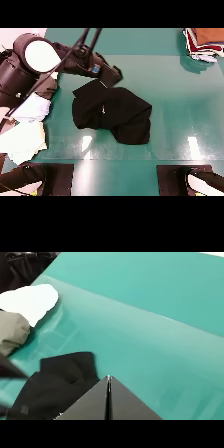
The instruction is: Fold the shirts.
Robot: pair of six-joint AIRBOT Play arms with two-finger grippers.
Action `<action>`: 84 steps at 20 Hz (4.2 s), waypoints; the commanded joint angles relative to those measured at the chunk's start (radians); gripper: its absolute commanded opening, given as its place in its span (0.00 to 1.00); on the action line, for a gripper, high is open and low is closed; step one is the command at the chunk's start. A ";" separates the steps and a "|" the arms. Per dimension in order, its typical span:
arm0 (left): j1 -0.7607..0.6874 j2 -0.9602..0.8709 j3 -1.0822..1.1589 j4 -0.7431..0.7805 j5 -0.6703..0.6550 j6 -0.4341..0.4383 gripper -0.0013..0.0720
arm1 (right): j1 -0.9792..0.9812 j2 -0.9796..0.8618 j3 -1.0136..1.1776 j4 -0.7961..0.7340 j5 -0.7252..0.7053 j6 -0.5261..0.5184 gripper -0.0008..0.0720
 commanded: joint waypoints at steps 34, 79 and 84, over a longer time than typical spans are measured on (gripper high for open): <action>0.612 -0.104 -0.324 -0.396 0.069 0.168 0.04 | -0.001 0.135 -0.599 -0.360 0.159 0.137 0.05; 0.737 0.267 0.298 -0.351 0.045 0.133 0.04 | -0.051 0.222 -0.349 -0.316 0.113 0.246 0.03; 0.726 -0.060 0.140 -0.351 -0.023 0.135 0.04 | 0.018 0.010 -0.633 -0.317 0.000 0.268 0.03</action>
